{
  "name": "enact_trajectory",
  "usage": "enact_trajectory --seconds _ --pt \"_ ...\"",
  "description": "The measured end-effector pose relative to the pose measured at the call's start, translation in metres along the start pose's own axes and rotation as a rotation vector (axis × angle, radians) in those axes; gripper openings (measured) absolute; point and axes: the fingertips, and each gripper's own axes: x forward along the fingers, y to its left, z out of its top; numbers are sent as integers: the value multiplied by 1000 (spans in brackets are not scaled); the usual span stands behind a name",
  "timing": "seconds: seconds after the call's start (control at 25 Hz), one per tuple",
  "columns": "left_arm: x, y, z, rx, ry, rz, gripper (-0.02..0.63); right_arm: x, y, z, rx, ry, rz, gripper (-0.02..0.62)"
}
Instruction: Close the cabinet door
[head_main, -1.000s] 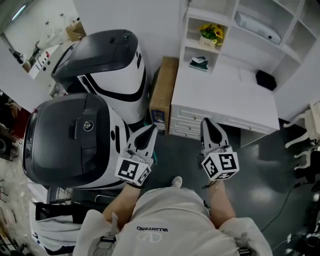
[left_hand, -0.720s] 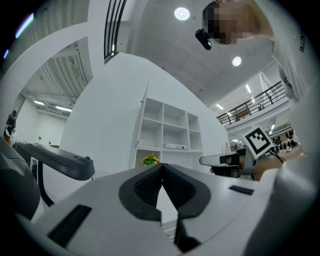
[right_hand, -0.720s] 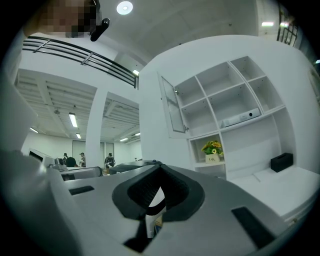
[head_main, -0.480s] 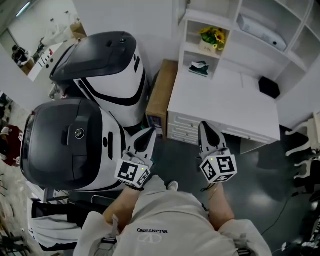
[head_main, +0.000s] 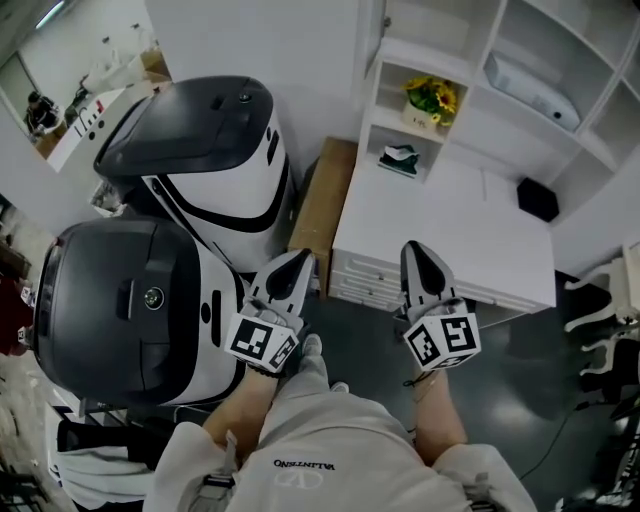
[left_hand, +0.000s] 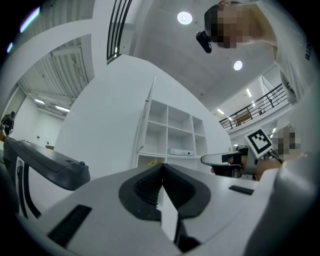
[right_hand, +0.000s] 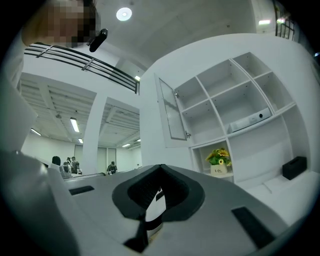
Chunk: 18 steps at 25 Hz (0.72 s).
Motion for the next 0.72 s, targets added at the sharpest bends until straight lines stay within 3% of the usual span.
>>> enact_trajectory --seconds 0.28,0.56,0.72 --pt "59 48 25 -25 -93 -49 3 75 -4 40 -16 -77 41 11" --pt "117 88 73 -120 -257 -195 3 142 10 103 10 -218 141 11" --pt "141 94 101 -213 -338 -323 3 168 14 132 61 -280 202 11"
